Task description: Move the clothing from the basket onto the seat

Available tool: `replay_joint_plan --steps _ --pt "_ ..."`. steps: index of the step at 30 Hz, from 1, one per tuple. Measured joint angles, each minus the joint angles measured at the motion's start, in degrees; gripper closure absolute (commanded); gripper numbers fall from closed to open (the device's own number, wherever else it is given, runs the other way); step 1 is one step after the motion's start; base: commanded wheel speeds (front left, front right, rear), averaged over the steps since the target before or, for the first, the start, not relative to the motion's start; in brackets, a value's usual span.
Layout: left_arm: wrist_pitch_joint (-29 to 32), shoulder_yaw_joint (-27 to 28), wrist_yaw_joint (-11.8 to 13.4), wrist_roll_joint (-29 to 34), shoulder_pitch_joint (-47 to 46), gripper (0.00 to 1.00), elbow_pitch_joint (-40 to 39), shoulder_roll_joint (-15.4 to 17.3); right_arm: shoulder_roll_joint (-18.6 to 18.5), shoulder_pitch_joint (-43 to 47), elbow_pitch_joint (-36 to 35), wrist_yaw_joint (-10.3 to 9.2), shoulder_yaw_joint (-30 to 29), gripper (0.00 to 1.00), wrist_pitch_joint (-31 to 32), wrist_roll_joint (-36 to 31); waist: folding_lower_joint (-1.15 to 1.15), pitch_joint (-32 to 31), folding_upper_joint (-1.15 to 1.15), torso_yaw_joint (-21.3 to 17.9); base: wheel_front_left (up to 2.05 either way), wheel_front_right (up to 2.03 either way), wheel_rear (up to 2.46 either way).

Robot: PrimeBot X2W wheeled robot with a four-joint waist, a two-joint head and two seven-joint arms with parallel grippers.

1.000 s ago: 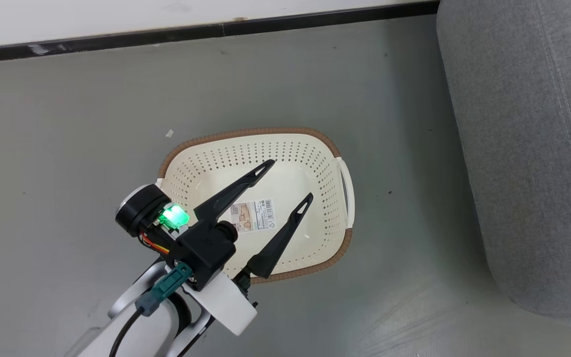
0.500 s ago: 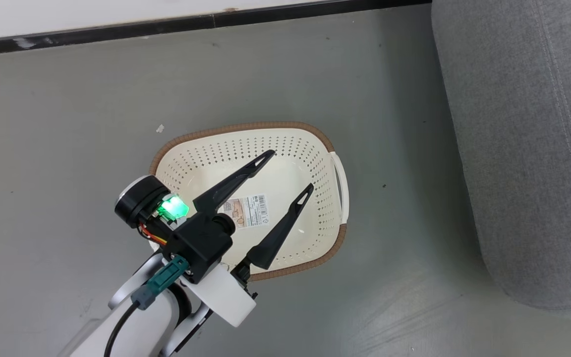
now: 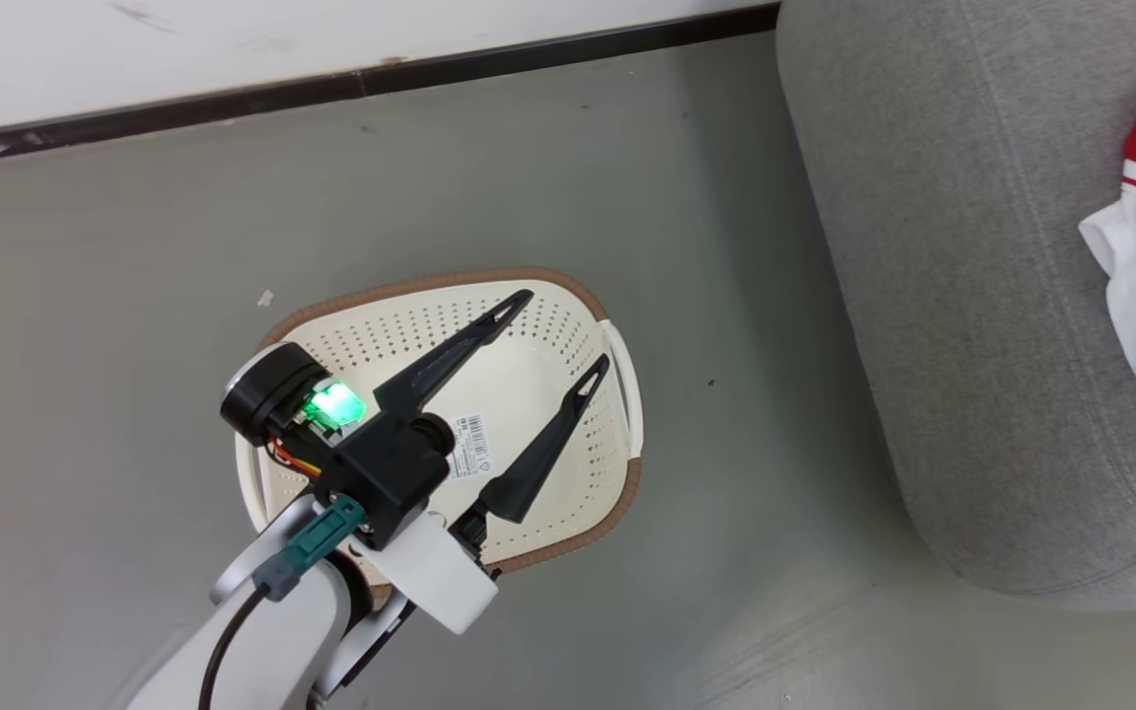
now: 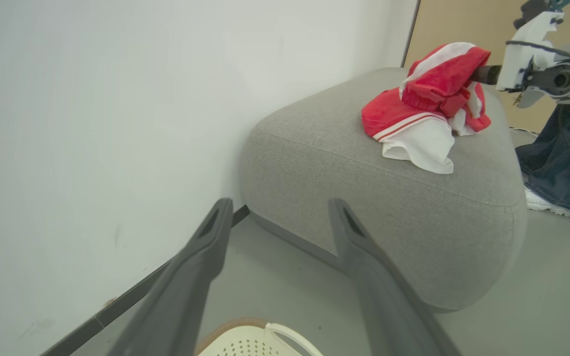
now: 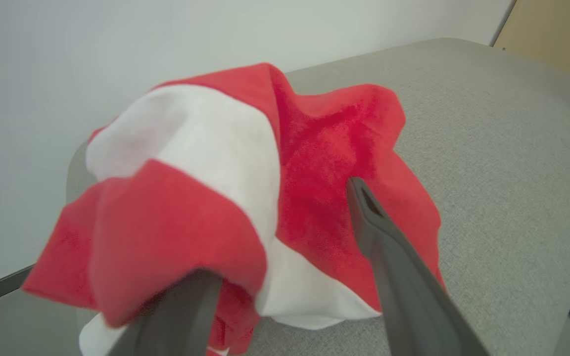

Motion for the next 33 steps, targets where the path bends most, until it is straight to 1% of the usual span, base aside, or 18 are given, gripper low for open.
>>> replay_joint_plan --steps 9,13,18,23,28,33 --pt "-1.4 1.4 0.0 -0.6 0.0 0.00 1.8 0.2 4.4 8.4 -1.9 0.00 3.5 0.00 0.0 2.9 0.00 -2.4 0.00 -3.0 0.00 0.00 0.00" --pt "-1.5 1.9 0.1 -1.0 0.2 0.00 2.2 0.6 5.4 11.3 -2.0 0.00 5.7 0.00 0.0 4.1 0.00 -3.5 0.00 -4.3 0.00 0.00 0.00" --pt "-1.9 2.1 0.2 -1.2 0.7 0.00 2.6 0.6 5.5 13.0 -4.5 0.00 7.8 0.00 0.0 5.2 0.00 -4.8 0.00 -5.8 0.00 0.00 0.00" --pt "-2.7 2.6 0.7 -1.5 2.1 0.00 3.0 0.6 5.5 13.2 -9.4 0.00 10.6 0.00 0.0 5.9 0.00 -6.2 0.00 -7.0 0.00 0.00 0.00" --pt "-3.8 3.9 1.7 -2.2 3.2 0.00 3.3 0.5 5.3 14.8 -14.1 0.00 12.6 0.00 0.0 6.1 0.00 -7.8 0.00 -7.8 0.00 0.00 0.00" --pt "-5.2 5.9 3.1 -3.7 4.8 0.00 4.3 0.3 4.3 15.6 -18.5 0.00 14.4 0.00 0.0 6.1 0.00 -9.5 0.00 -8.1 0.00 0.00 0.00"
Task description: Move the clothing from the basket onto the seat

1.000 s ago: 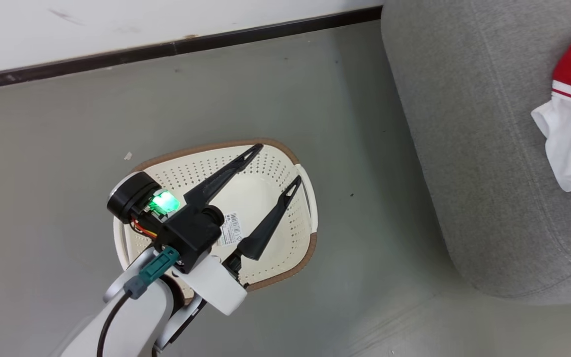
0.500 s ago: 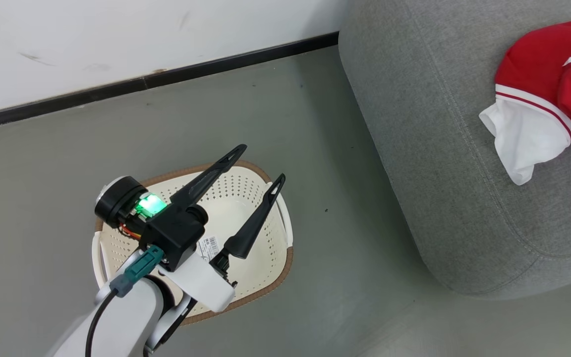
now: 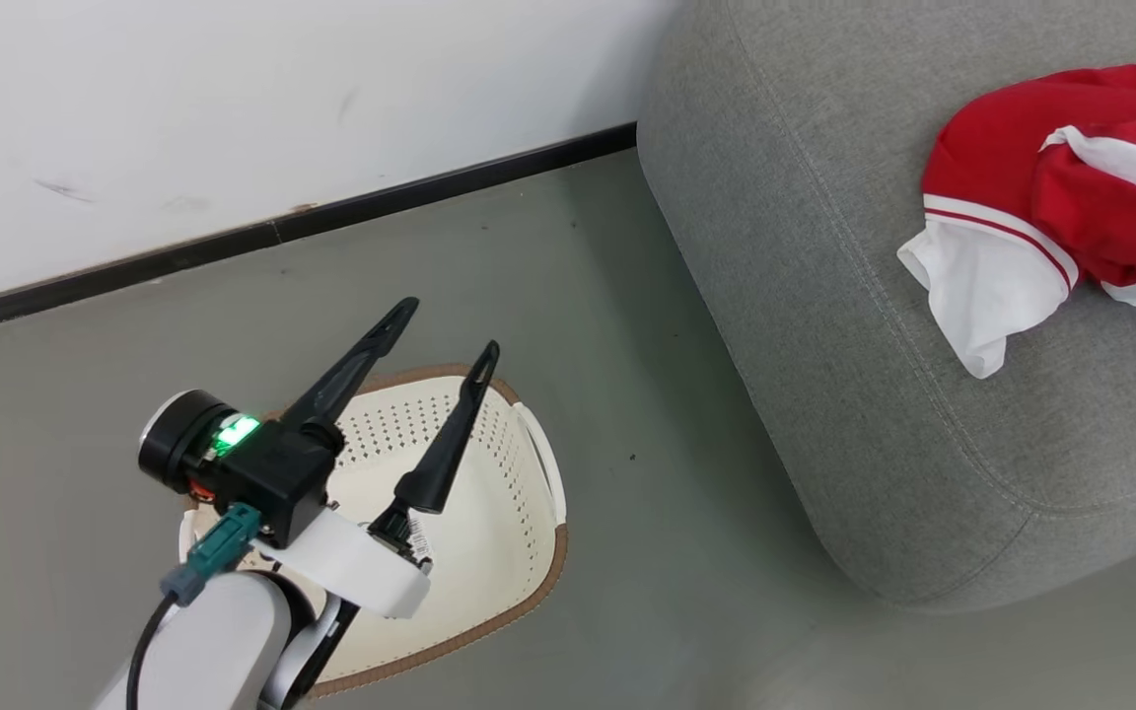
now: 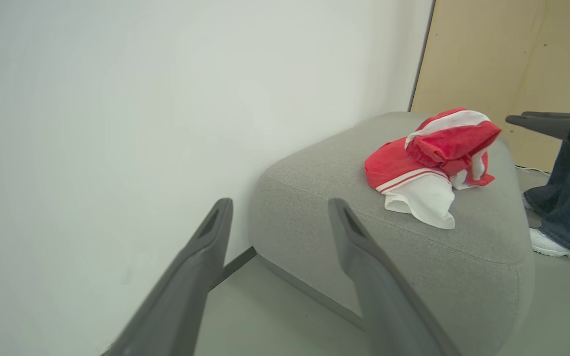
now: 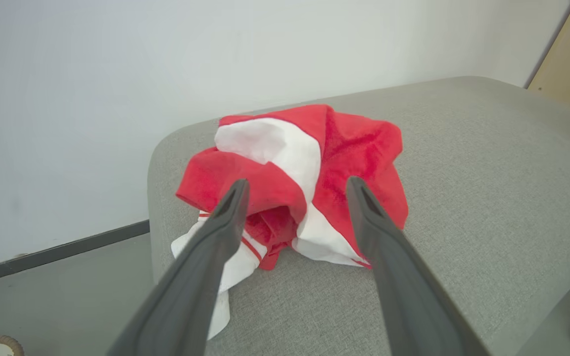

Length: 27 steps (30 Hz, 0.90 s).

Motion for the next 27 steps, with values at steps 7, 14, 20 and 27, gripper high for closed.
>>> replay_joint_plan --steps 7,14,20,27 --pt "-2.4 4.5 3.1 -1.6 3.7 0.00 2.9 0.1 -0.3 0.0 -5.2 0.00 4.5 0.00 -0.1 0.0 0.00 -2.5 0.00 0.6 0.00 0.00 0.00" --pt "-3.8 8.9 6.6 -3.6 7.8 0.00 5.4 0.2 0.6 0.0 -7.6 0.00 10.0 0.00 0.4 0.3 0.00 -5.0 0.00 2.4 0.00 0.00 0.00" --pt "-4.8 11.9 9.2 -4.8 10.9 0.00 6.2 -0.3 1.6 -0.3 -9.8 0.00 14.1 0.00 0.8 0.0 0.00 -7.1 0.00 4.5 0.00 0.00 0.00" --pt "-5.4 14.6 11.3 -5.4 13.7 0.00 7.8 -0.7 3.9 -0.2 -10.8 0.00 18.3 0.00 1.3 -0.5 0.00 -9.5 0.00 7.2 0.00 0.00 0.00"
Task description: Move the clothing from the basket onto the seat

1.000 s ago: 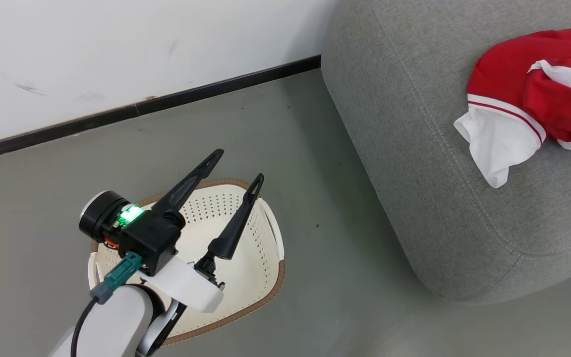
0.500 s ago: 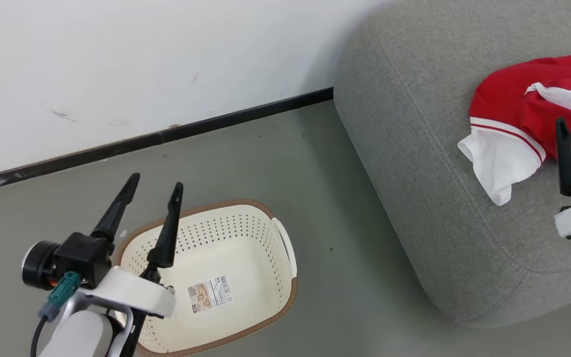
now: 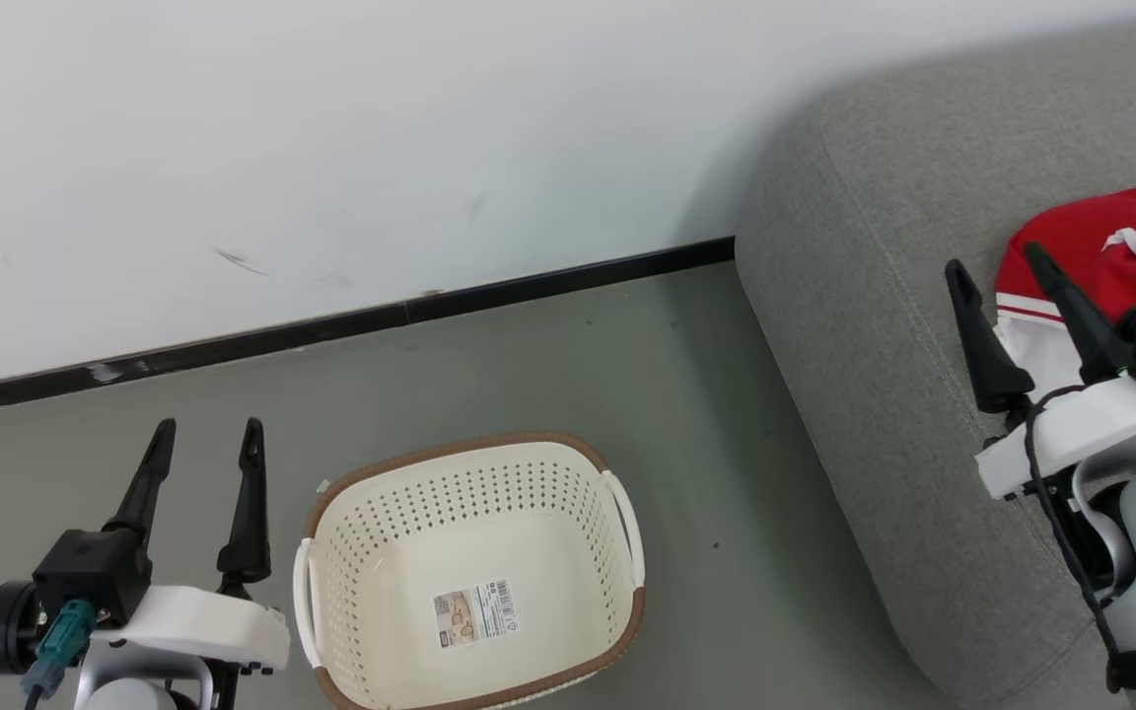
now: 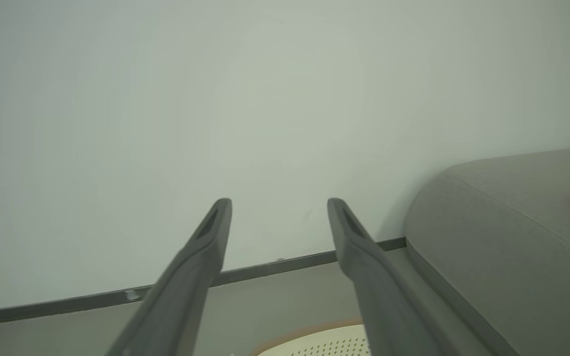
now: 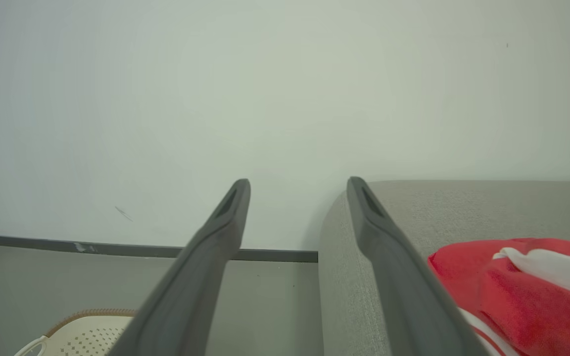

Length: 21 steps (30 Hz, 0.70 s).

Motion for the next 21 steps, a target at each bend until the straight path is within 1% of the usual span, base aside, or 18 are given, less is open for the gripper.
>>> replay_joint_plan --steps 5,9,14,21 --pt "-0.4 1.3 1.5 0.0 2.1 0.00 1.2 -0.4 2.2 0.5 0.0 0.00 1.6 0.00 0.1 -0.1 0.00 -1.8 0.00 1.9 0.00 0.00 0.00" --pt "-0.5 1.6 2.5 0.0 3.3 0.00 2.2 -0.7 4.4 3.0 0.2 0.00 2.5 0.00 0.1 -0.2 0.00 -3.1 0.00 3.3 0.00 0.00 0.00" --pt "-0.5 1.6 3.2 0.6 4.4 0.00 3.5 -1.0 6.9 6.5 0.5 0.00 2.1 0.00 0.1 -0.4 0.00 -4.8 0.00 4.9 0.00 0.00 0.00" --pt "-0.7 0.5 3.2 0.6 5.5 0.00 5.2 -2.3 9.8 11.9 0.4 0.00 2.2 0.00 0.1 -1.5 0.00 -7.0 0.00 6.7 0.00 0.00 0.00"
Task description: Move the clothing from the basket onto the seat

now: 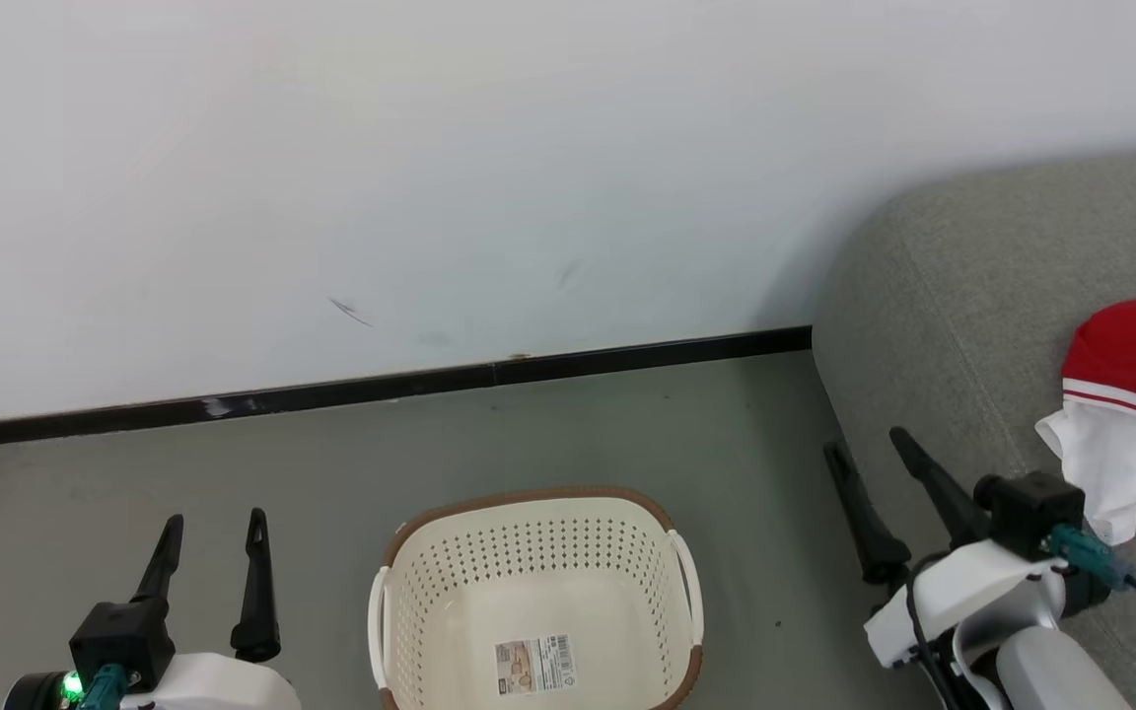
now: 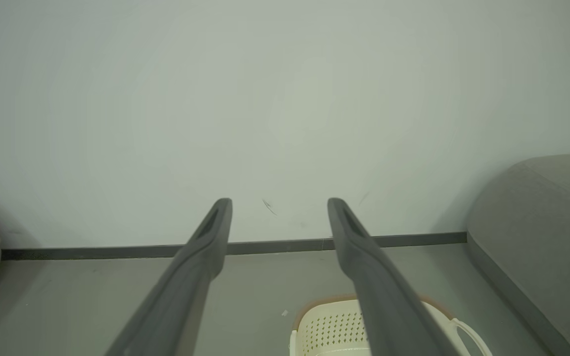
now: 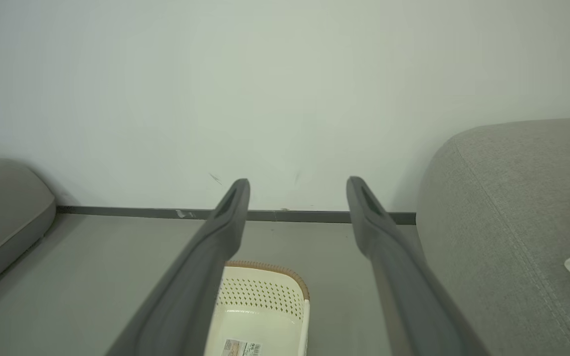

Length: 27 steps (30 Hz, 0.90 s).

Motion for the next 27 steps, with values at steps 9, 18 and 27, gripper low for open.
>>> replay_joint_plan --steps 9,18,27 --pt "0.0 -0.8 0.0 0.4 0.9 0.00 2.2 -0.4 1.2 6.6 -0.9 0.00 -2.4 0.00 -0.1 -2.7 0.00 -2.9 0.00 1.2 0.00 0.00 0.00" --pt "-0.1 -1.3 0.0 0.5 1.1 0.00 2.9 -0.4 2.2 9.5 -3.0 0.00 -3.1 0.00 -0.1 -5.1 0.00 -3.6 0.00 0.7 0.00 0.00 0.00" --pt "-0.1 -1.5 0.0 0.9 1.4 0.00 3.3 -0.5 2.5 10.5 -5.1 0.00 -4.7 0.00 -0.2 -6.1 0.00 -3.2 0.00 0.5 0.00 0.00 0.00"
